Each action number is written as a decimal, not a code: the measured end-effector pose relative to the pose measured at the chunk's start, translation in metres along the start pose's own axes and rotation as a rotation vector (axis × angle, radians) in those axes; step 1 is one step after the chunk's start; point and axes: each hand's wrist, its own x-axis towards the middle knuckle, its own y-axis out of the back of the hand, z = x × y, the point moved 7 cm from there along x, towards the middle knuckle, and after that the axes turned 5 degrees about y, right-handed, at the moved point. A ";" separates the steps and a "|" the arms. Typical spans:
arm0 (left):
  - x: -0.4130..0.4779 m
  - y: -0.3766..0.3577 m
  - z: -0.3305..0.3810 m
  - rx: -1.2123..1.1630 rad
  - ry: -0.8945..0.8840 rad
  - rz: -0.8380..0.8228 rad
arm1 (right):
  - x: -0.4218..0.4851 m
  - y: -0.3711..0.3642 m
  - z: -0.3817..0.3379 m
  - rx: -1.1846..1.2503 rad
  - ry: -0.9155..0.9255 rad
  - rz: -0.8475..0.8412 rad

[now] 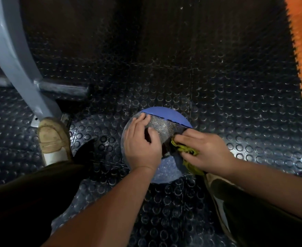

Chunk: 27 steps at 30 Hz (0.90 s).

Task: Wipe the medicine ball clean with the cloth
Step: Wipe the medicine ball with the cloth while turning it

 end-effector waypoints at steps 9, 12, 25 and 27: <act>0.007 -0.001 0.002 0.012 0.088 0.015 | 0.071 0.004 0.042 -0.097 -0.228 -0.030; 0.018 -0.008 0.009 0.012 0.140 -0.027 | 0.036 0.009 0.033 -0.040 -0.253 0.107; 0.010 -0.010 0.020 0.059 0.063 -0.057 | 0.068 0.019 0.060 -0.002 -0.421 0.059; 0.017 -0.008 0.014 0.036 0.090 -0.049 | 0.060 0.018 0.057 0.061 -0.428 0.093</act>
